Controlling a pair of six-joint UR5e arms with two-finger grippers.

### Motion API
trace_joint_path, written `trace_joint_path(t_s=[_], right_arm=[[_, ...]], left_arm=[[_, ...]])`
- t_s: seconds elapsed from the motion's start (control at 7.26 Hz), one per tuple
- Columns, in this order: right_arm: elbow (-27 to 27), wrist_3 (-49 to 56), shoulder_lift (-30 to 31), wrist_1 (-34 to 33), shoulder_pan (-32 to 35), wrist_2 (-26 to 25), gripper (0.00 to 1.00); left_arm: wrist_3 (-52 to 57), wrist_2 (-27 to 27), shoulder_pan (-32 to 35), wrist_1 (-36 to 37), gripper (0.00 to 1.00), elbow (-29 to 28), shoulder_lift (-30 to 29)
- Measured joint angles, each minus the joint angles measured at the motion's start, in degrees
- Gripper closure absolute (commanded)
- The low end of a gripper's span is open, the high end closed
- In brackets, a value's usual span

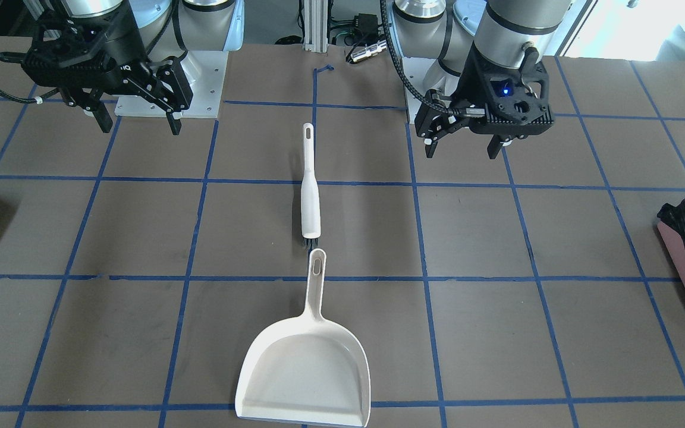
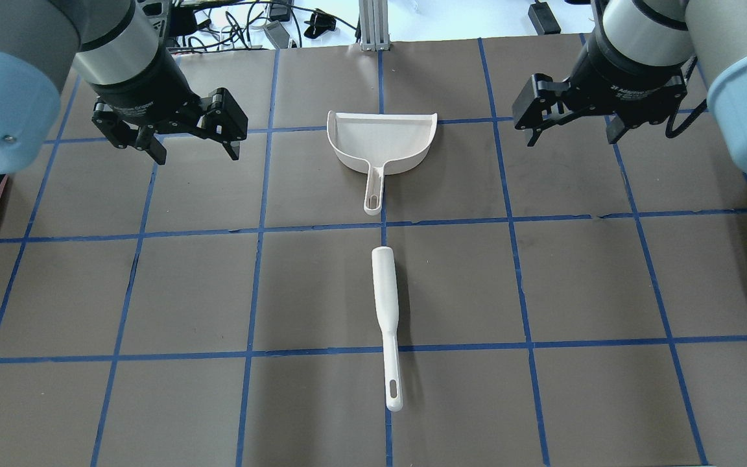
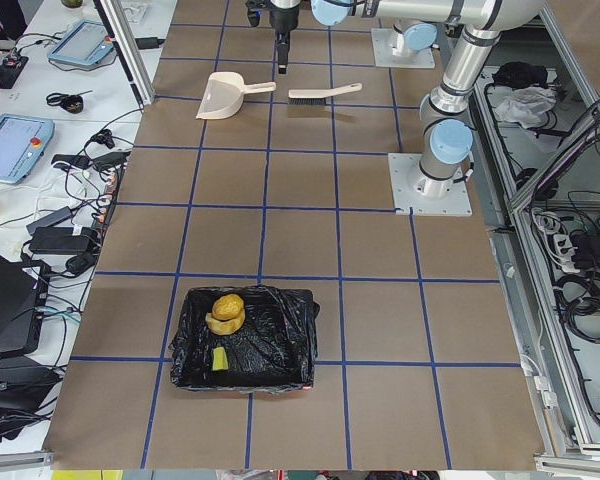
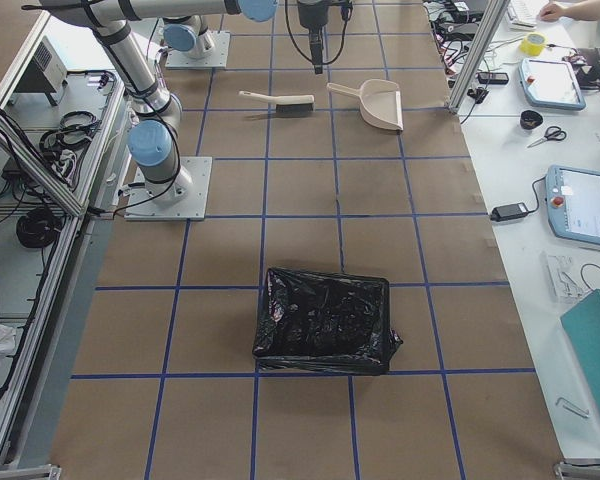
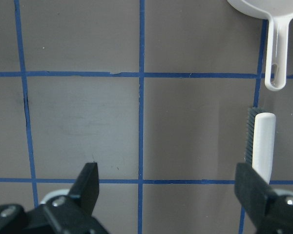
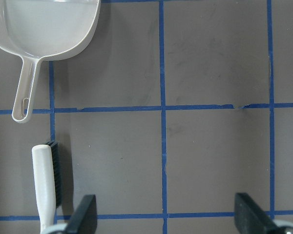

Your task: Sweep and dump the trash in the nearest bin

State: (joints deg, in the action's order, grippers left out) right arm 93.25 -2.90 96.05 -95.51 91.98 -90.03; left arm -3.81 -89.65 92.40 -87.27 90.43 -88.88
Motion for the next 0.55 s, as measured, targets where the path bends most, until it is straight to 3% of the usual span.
trace_joint_path(t_s=[0.55], right_arm=[[0.0,0.0,-0.2,-0.2,0.0,-0.1,0.0]], left_arm=[[1.9,-0.1,-2.9,-0.3,0.0,0.2,0.4]])
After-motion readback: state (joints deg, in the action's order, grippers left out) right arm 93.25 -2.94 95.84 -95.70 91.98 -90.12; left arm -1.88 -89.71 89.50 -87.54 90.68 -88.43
